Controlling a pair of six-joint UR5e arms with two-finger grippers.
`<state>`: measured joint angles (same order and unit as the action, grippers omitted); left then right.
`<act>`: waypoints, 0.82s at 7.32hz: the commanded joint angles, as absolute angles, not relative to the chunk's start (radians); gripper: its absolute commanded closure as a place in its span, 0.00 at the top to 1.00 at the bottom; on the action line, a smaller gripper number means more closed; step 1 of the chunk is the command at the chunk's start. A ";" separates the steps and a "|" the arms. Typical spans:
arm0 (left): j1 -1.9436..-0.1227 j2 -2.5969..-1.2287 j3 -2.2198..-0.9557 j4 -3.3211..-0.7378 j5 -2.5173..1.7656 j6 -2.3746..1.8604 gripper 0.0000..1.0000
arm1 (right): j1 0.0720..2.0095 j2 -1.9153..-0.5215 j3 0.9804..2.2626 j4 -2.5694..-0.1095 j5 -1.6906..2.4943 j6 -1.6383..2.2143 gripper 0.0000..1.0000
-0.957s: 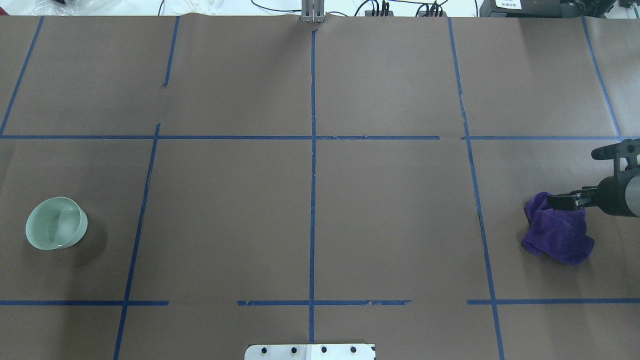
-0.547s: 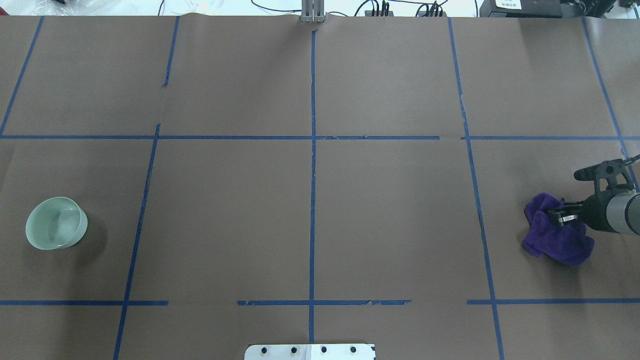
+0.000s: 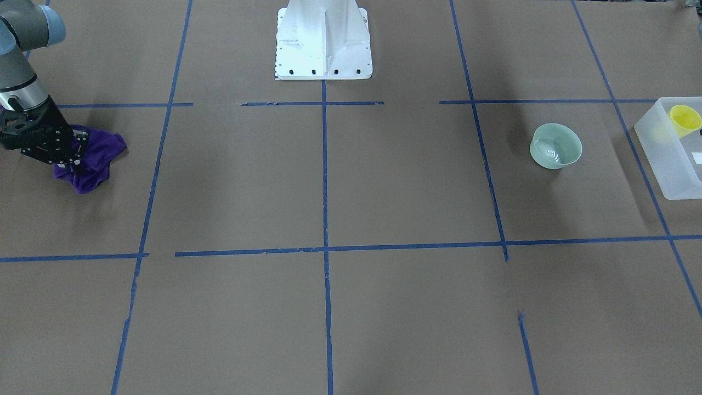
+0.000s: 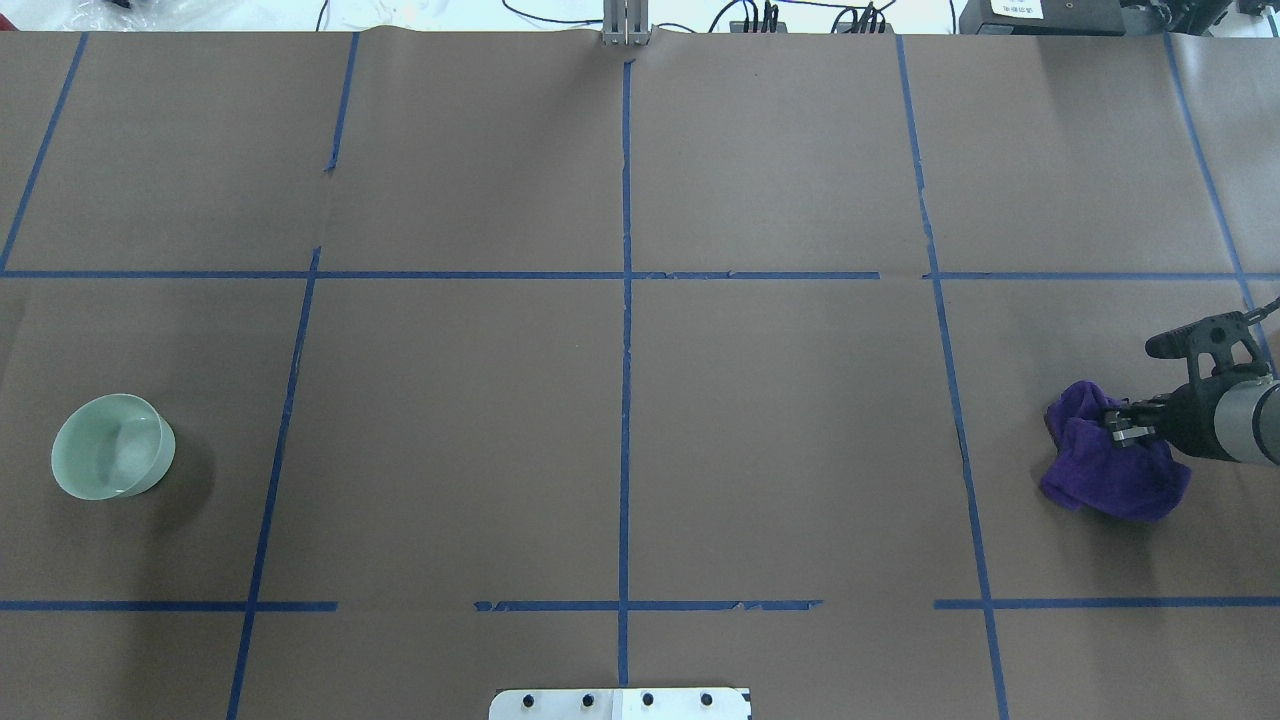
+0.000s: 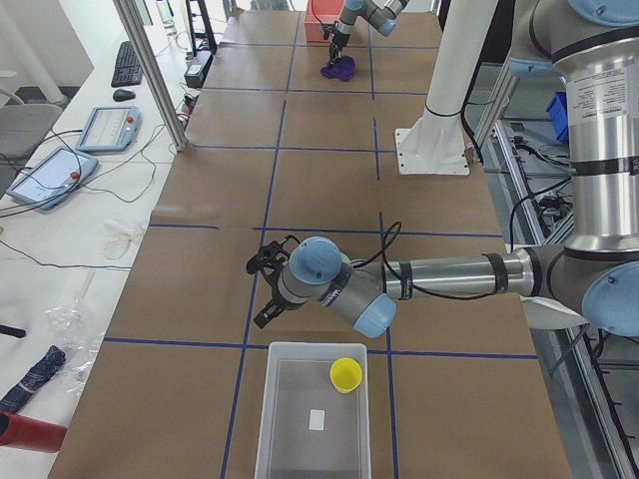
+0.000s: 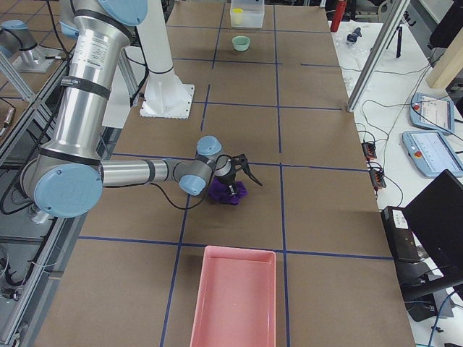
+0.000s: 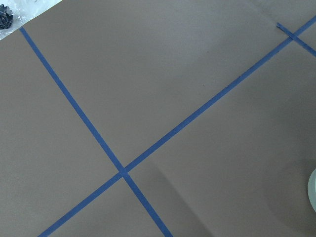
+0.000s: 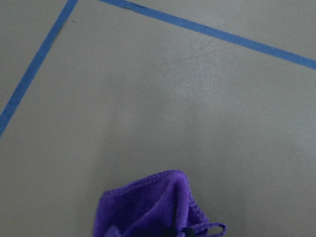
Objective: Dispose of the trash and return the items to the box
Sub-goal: 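Pinch the purple cloth with the right gripper and lift it, then carry the purple cloth back and release it into the pink bin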
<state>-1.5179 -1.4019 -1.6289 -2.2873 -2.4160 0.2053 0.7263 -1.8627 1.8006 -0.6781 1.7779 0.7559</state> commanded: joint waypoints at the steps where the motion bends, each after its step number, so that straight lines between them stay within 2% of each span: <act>1: -1.519 -1.407 -1.659 -2.231 -2.415 0.199 1.00 | 0.998 -1.858 1.816 -0.760 2.008 0.499 0.00; 3: -1.519 -1.408 -1.742 -2.181 -2.405 0.082 1.00 | 1.284 -1.855 1.813 -0.935 2.177 0.155 0.00; 4: -1.517 -1.429 -1.746 -2.181 -2.398 0.037 1.00 | 1.410 -1.853 1.801 -1.024 2.228 -0.053 0.00; 6: -1.509 -1.451 -1.750 -2.183 -2.347 -0.017 1.00 | 1.654 -1.762 1.796 -1.359 2.296 -0.437 0.00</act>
